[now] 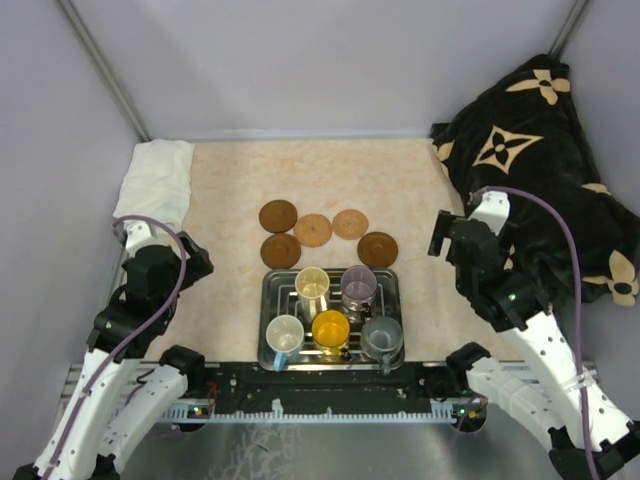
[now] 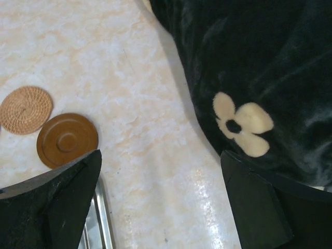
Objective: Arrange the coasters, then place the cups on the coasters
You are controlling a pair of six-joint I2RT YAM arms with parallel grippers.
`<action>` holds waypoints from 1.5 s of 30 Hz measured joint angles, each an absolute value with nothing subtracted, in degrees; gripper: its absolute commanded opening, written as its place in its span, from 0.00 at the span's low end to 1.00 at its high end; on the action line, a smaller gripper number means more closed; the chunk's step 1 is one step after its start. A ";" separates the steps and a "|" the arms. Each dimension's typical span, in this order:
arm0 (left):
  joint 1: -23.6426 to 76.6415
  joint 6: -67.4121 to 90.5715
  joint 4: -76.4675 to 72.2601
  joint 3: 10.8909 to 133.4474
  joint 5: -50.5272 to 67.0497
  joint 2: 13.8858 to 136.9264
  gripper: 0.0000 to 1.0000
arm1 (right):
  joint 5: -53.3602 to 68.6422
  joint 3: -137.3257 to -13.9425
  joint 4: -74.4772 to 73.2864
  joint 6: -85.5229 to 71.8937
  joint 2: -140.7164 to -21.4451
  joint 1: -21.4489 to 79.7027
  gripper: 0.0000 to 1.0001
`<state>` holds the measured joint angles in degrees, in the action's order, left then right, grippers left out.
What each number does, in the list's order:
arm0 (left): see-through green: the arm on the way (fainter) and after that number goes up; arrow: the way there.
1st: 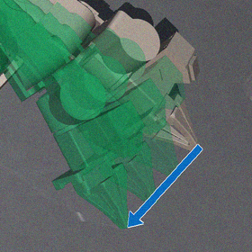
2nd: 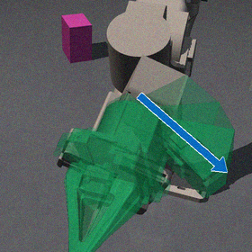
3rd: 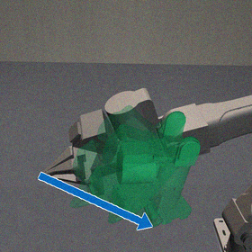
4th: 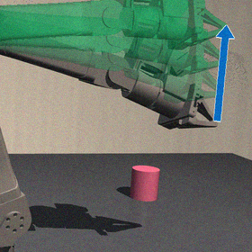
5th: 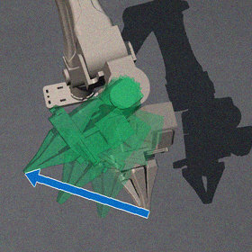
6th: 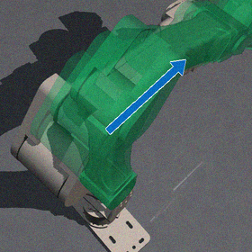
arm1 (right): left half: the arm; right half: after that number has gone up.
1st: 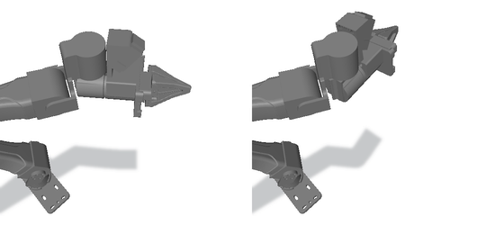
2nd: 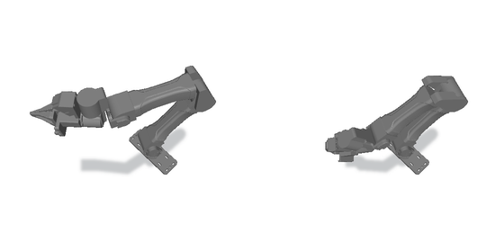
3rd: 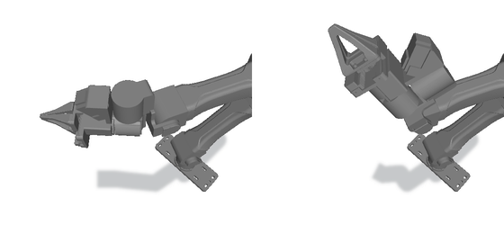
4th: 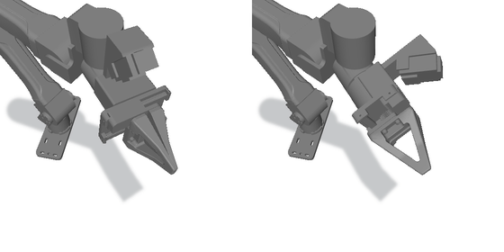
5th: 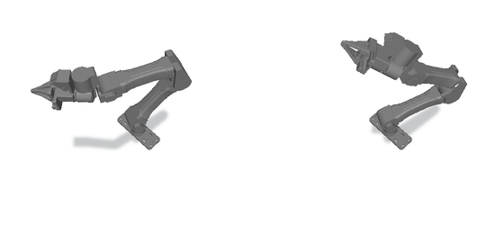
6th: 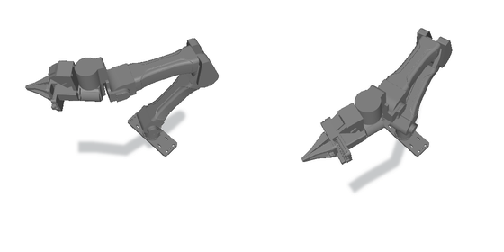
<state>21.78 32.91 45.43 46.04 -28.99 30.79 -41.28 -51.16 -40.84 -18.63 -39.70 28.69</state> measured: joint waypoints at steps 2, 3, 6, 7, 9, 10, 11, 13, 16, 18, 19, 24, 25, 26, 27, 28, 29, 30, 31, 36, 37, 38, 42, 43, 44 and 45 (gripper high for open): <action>21.76 32.45 45.01 45.76 -28.45 30.50 1.00 | -39.55 -51.44 -41.41 -19.75 -41.28 28.69 0.99; 21.78 32.12 44.66 45.58 -28.08 30.35 1.00 | -38.44 -51.44 -41.67 -20.49 -41.91 28.69 0.99; 21.78 31.44 43.70 45.04 -27.18 29.98 1.00 | -34.52 -51.42 -42.04 -22.74 -43.68 28.69 0.99; 21.78 31.33 43.64 45.01 -27.03 29.98 1.00 | -33.47 -51.42 -42.04 -23.27 -44.07 28.71 0.99; 21.78 31.11 43.29 44.93 -26.68 30.00 1.00 | -31.42 -51.42 -42.04 -24.71 -44.82 28.84 0.99; 21.78 31.05 43.09 44.86 -26.50 30.02 1.00 | -30.70 -51.42 -42.02 -25.23 -45.41 29.15 0.99; 21.78 31.03 42.78 44.80 -26.37 30.09 1.00 | -30.17 -51.42 -42.00 -25.82 -46.28 29.45 0.99; 21.78 31.00 42.19 44.66 -26.04 30.57 1.00 | -29.71 -51.42 -42.00 -26.76 -48.69 30.61 0.99; 21.78 31.03 41.58 44.34 -25.54 32.16 1.00 | -30.87 -52.40 -42.57 -27.97 -55.07 34.04 0.99; 21.78 31.05 41.41 44.25 -25.21 33.10 1.00 | -32.05 -53.91 -42.98 -28.51 -60.51 36.10 0.99; 21.78 31.05 41.21 44.16 -25.04 33.61 1.00 | -32.71 -54.63 -42.96 -28.73 -62.98 36.75 0.99; 21.78 31.05 40.34 43.97 -24.80 34.35 1.00 | -34.92 -55.94 -41.19 -29.74 -70.28 37.45 0.99; 21.78 31.03 40.14 43.94 -24.80 34.33 1.00 | -35.07 -55.94 -40.66 -29.80 -71.11 37.41 0.99; 21.78 31.00 39.79 43.94 -24.80 34.28 1.00 | -35.16 -55.99 -39.86 -29.89 -72.34 37.28 0.99; 21.78 30.96 39.42 43.92 -24.80 34.28 1.00 | -34.98 -56.23 -39.22 -30.00 -73.91 36.69 0.99; 21.78 30.83 39.16 43.88 -24.80 34.33 1.00 | -34.59 -56.45 -38.70 -30.04 -75.44 36.34 0.99; 21.78 30.74 38.92 43.83 -24.80 34.39 1.00 | -33.56 -57.04 -38.15 -30.11 -77.87 35.33 0.99; 21.78 30.57 38.70 43.81 -24.80 34.50 1.00 | -32.73 -57.34 -37.60 -30.09 -79.61 34.50 0.99; 21.78 30.39 38.48 43.79 -24.82 34.70 1.00 | -31.81 -57.63 -36.80 -30.02 -81.49 33.47 0.98; 21.78 29.78 37.19 43.53 -24.82 36.40 1.00 | -28.67 -58.22 -33.04 -27.97 -87.35 30.94 0.82; 21.78 29.74 36.86 43.27 -24.80 36.64 1.00 | -28.12 -58.26 -32.18 -27.49 -87.96 30.94 0.75; 21.78 29.71 36.62 42.94 -24.77 36.84 1.00 | -27.64 -58.33 -31.66 -27.00 -88.42 30.96 0.68; 21.78 29.63 35.90 42.26 -24.58 37.65 1.00 | -25.06 -58.94 -28.75 -25.39 -90.67 30.94 0.41; 21.78 29.56 35.90 42.26 -24.56 37.93 1.00 | -24.10 -58.94 -27.97 -25.19 -91.26 30.94 0.41; 21.78 29.52 35.88 42.24 -24.56 38.13 1.00 | -23.16 -58.92 -27.46 -24.97 -91.66 30.96 0.43; 21.78 29.50 35.86 42.24 -24.58 38.26 1.00 | -22.31 -58.89 -27.00 -24.88 -91.94 30.94 0.44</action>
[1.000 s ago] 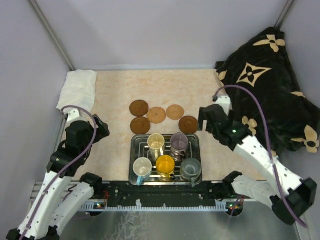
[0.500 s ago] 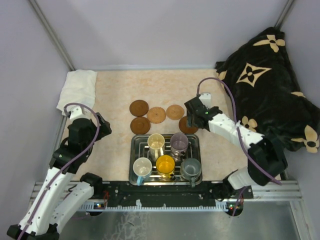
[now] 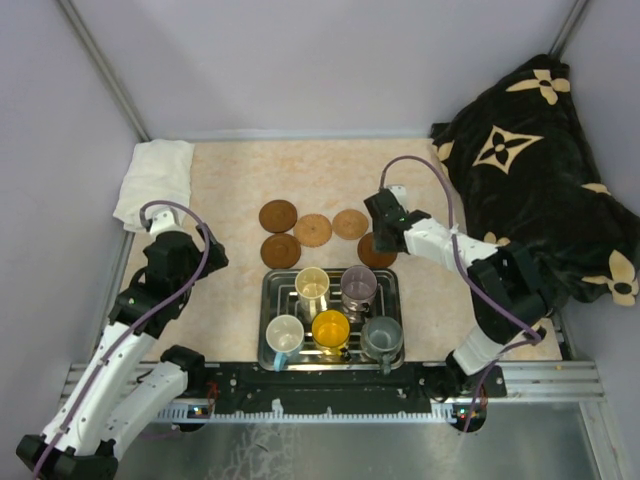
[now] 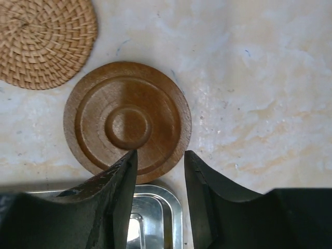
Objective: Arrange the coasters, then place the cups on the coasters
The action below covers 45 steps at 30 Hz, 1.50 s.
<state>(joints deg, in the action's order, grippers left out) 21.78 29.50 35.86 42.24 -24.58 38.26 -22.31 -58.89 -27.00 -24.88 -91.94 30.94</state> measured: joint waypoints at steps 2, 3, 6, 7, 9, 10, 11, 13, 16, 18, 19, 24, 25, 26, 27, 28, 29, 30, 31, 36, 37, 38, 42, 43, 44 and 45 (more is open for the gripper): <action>21.78 29.45 35.86 42.24 -24.58 38.41 1.00 | -20.88 -58.89 -25.87 -24.64 -92.27 30.94 0.48; 21.78 29.45 35.86 42.24 -24.60 38.44 1.00 | -20.47 -58.89 -25.47 -24.53 -92.36 30.96 0.49; 21.78 29.36 35.70 42.24 -24.58 38.48 1.00 | -20.18 -58.89 -24.67 -24.38 -93.08 30.94 0.49; 21.78 29.32 35.62 42.24 -24.58 38.48 1.00 | -20.18 -58.89 -24.58 -24.21 -93.51 30.94 0.47; 21.78 29.30 35.51 42.24 -24.60 38.48 1.00 | -20.08 -58.92 -24.14 -23.97 -94.96 30.94 0.41; 21.78 29.30 35.53 42.22 -24.60 38.48 1.00 | -19.92 -58.94 -23.88 -23.77 -95.92 30.94 0.41; 21.78 29.30 35.51 42.19 -24.60 38.48 1.00 | -19.73 -58.94 -23.68 -23.57 -97.01 30.94 0.41; 21.78 29.32 35.53 42.13 -24.62 38.48 1.00 | -19.73 -59.07 -23.38 -23.33 -98.83 30.96 0.41; 21.78 29.30 35.53 41.93 -24.62 38.46 1.00 | -19.94 -61.28 -23.42 -23.14 -100.62 30.96 0.39; 21.78 29.28 35.57 41.85 -24.64 38.46 1.00 | -20.45 -62.43 -23.40 -23.11 -101.67 30.96 0.37; 21.78 29.26 35.57 41.85 -24.69 38.46 1.00 | -20.78 -62.92 -23.44 -23.20 -102.10 30.94 0.35; 21.76 28.99 35.62 41.85 -25.50 38.06 1.00 | -23.20 -65.10 -24.36 -24.49 -103.96 30.15 0.29; 21.78 28.91 35.62 41.85 -25.67 37.95 1.00 | -23.55 -65.28 -24.67 -25.02 -104.07 29.93 0.28; 21.78 28.88 35.62 41.85 -25.78 37.85 1.00 | -23.94 -65.32 -24.84 -25.56 -104.12 29.69 0.28; 21.76 28.86 35.62 41.82 -25.93 37.80 1.00 | -24.32 -65.32 -25.04 -25.93 -104.12 29.45 0.27; 21.76 28.86 35.57 41.82 -26.04 37.76 1.00 | -24.60 -65.30 -25.12 -26.30 -104.12 29.23 0.27; 21.78 28.84 35.57 41.82 -26.11 37.76 1.00 | -24.86 -65.30 -25.21 -26.72 -104.12 28.99 0.26; 21.76 28.77 35.55 41.78 -26.13 37.76 1.00 | -25.19 -65.28 -25.34 -27.09 -104.12 28.71 0.26; 21.76 28.71 35.53 41.69 -26.13 37.76 1.00 | -25.47 -65.28 -25.43 -27.35 -104.12 28.38 0.25; 21.78 28.67 35.51 41.30 -26.13 38.39 1.00 | -26.22 -65.34 -25.98 -28.40 -104.14 24.95 0.24; 21.76 28.67 35.51 41.30 -26.11 38.59 1.00 | -26.37 -65.47 -26.13 -28.60 -104.25 23.79 0.24; 21.78 28.67 35.51 41.30 -26.13 38.79 1.00 | -26.50 -65.73 -26.37 -28.67 -104.42 22.96 0.24; 21.78 28.64 35.35 41.30 -26.13 39.00 1.00 | -27.09 -67.24 -26.87 -28.75 -105.58 19.51 0.24; 21.78 28.62 35.18 41.30 -26.13 39.03 1.00 | -27.18 -67.57 -26.98 -28.73 -105.84 18.83 0.24; 21.78 28.62 35.03 41.30 -26.13 39.03 1.00 | -27.22 -67.92 -27.09 -28.69 -106.08 18.26 0.24; 21.76 28.60 34.87 41.30 -26.13 39.05 1.00 | -27.27 -68.31 -27.20 -28.64 -106.34 17.80 0.24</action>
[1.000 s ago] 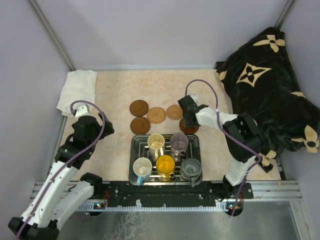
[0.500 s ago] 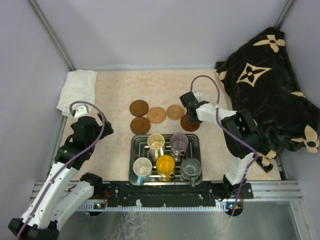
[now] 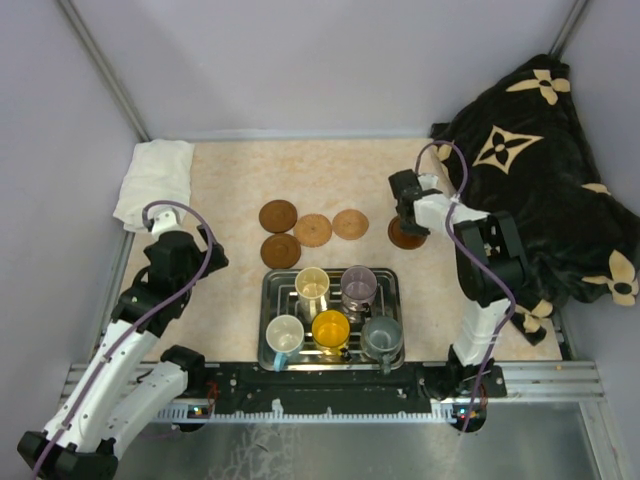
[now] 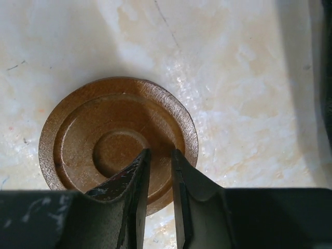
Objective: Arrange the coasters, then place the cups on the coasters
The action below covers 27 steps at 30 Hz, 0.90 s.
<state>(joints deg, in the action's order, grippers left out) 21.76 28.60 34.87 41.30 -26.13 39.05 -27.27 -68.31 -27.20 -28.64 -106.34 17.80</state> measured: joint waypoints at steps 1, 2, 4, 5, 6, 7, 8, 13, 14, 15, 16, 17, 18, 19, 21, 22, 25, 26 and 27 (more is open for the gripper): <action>21.76 28.58 34.79 41.30 -26.13 39.07 1.00 | -27.33 -68.75 -27.42 -28.58 -106.67 17.45 0.24; 21.78 28.56 34.74 41.30 -26.11 39.13 1.00 | -27.42 -69.25 -27.55 -28.51 -107.07 17.21 0.24; 21.78 28.49 34.72 41.30 -26.13 39.27 1.00 | -27.77 -70.13 -27.75 -28.12 -107.72 16.91 0.24; 21.76 28.47 34.70 41.30 -26.13 39.29 1.00 | -27.97 -70.50 -27.97 -28.08 -108.01 16.88 0.24; 21.78 28.47 34.70 41.30 -26.13 39.29 1.00 | -28.18 -71.09 -28.42 -28.05 -108.44 16.86 0.24; 21.78 28.47 34.70 41.30 -26.13 39.29 1.00 | -28.36 -71.44 -28.60 -27.99 -108.68 16.82 0.24; 21.76 28.45 34.72 41.30 -26.13 39.29 1.00 | -28.51 -71.94 -28.82 -27.92 -109.03 16.67 0.24; 21.78 28.42 34.72 41.30 -26.15 39.27 1.00 | -28.67 -74.08 -29.61 -27.49 -110.56 15.14 0.24; 21.76 28.40 34.72 41.30 -26.17 39.27 1.00 | -28.69 -74.81 -29.69 -27.42 -111.07 14.72 0.24; 21.78 28.38 34.72 41.30 -26.22 39.27 1.00 | -28.69 -75.29 -29.65 -27.20 -111.46 14.37 0.24; 21.76 28.36 34.72 41.30 -26.28 39.27 1.00 | -28.69 -75.99 -29.71 -27.00 -111.96 14.02 0.24; 21.78 28.34 34.72 41.30 -26.39 39.29 1.00 | -28.75 -76.55 -29.65 -26.94 -112.31 13.76 0.24; 21.78 28.29 34.72 41.30 -26.48 39.29 1.00 | -28.73 -77.06 -29.71 -26.76 -112.71 13.58 0.24; 21.78 28.25 34.72 41.30 -26.55 39.29 1.00 | -28.75 -77.52 -29.76 -26.59 -113.03 13.43 0.24; 21.76 28.23 34.70 41.30 -26.57 39.42 1.00 | -28.58 -77.95 -29.63 -26.44 -113.32 13.34 0.24; 21.78 28.21 34.70 41.30 -26.57 39.53 1.00 | -28.40 -78.02 -29.54 -26.13 -113.34 13.34 0.24; 21.78 28.21 34.70 41.30 -26.57 39.94 1.00 | -27.88 -78.02 -29.15 -25.65 -113.34 13.34 0.24; 21.78 28.18 34.70 41.30 -26.57 40.03 1.00 | -27.66 -78.02 -28.88 -25.50 -113.34 13.34 0.24; 21.78 28.18 34.70 41.30 -26.57 40.07 1.00 | -27.35 -78.02 -28.56 -25.21 -113.34 13.34 0.24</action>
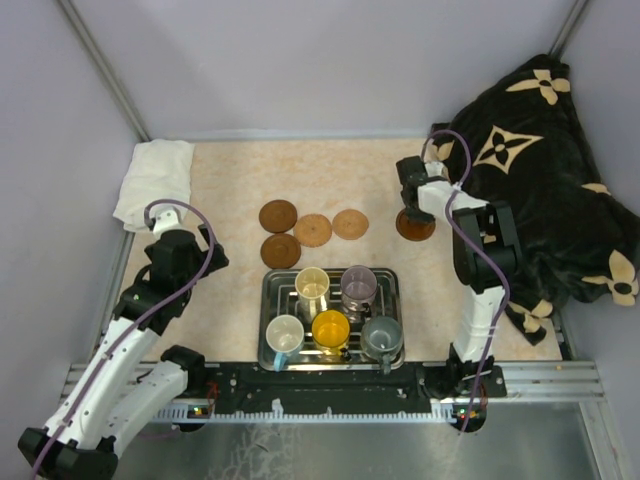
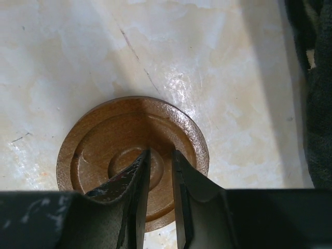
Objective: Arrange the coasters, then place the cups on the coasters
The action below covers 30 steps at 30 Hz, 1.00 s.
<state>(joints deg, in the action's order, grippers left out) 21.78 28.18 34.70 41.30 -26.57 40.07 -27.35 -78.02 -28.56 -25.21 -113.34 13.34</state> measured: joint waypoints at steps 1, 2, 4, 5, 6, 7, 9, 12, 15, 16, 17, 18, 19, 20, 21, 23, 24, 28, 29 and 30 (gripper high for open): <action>21.78 28.18 34.68 41.30 -26.57 40.07 1.00 | -27.16 -78.02 -28.34 -25.02 -113.34 13.34 0.24; 21.76 28.16 34.70 41.30 -26.57 40.07 1.00 | -26.92 -78.02 -28.21 -24.56 -113.32 13.34 0.24; 21.78 28.10 34.70 41.30 -26.57 40.05 1.00 | -26.57 -78.02 -28.10 -24.01 -113.19 13.34 0.24; 21.78 28.05 34.70 41.30 -26.57 40.01 1.00 | -26.11 -78.02 -28.18 -23.57 -112.95 13.34 0.24; 21.78 28.03 34.72 41.30 -26.55 39.94 1.00 | -25.96 -78.02 -28.16 -23.35 -112.66 13.34 0.24; 21.78 28.03 34.72 41.30 -26.55 39.77 1.00 | -25.69 -78.02 -28.23 -23.03 -112.14 13.34 0.24; 21.76 28.03 34.74 41.30 -26.55 39.20 1.00 | -25.30 -78.02 -28.36 -22.39 -110.45 13.67 0.24; 21.78 28.03 34.76 41.30 -26.57 38.17 1.00 | -25.17 -78.02 -28.32 -21.47 -106.56 14.59 0.24; 21.76 27.99 34.76 41.30 -26.55 37.69 1.00 | -24.73 -78.02 -28.10 -20.36 -102.21 17.30 0.24; 21.78 27.88 34.74 41.30 -26.55 37.69 1.00 | -24.21 -78.11 -27.94 -19.94 -101.25 18.57 0.24; 21.76 27.64 34.68 41.30 -26.55 37.71 1.00 | -23.53 -78.24 -27.64 -19.51 -100.57 20.14 0.24; 21.78 27.35 34.57 41.30 -26.52 37.85 1.00 | -22.72 -78.65 -27.57 -19.16 -100.49 21.80 0.24; 21.78 27.14 34.37 41.30 -26.52 38.15 1.00 | -22.04 -79.02 -27.38 -18.94 -100.60 23.14 0.24; 21.76 27.05 33.89 41.30 -26.46 38.61 1.00 | -21.19 -79.35 -27.31 -18.57 -100.92 24.64 0.24; 21.76 26.98 33.43 41.28 -26.33 39.16 1.00 | -20.49 -79.77 -27.44 -18.20 -101.36 26.28 0.24; 21.76 26.98 32.32 41.21 -25.65 40.97 1.00 | -19.27 -80.93 -27.49 -17.69 -102.85 28.97 0.23; 21.78 27.07 31.75 41.17 -25.23 42.00 1.00 | -18.83 -81.76 -27.49 -17.52 -103.92 30.13 0.23; 21.76 27.40 30.41 40.49 -24.12 45.82 1.00 | -16.93 -83.77 -27.49 -17.30 -108.42 33.36 0.23; 21.78 27.42 30.37 40.34 -24.01 46.11 1.00 | -16.21 -84.23 -27.57 -17.23 -109.67 33.71 0.22; 21.76 27.40 30.33 40.25 -23.94 46.28 1.00 | -15.66 -84.51 -27.62 -17.15 -110.45 33.82 0.22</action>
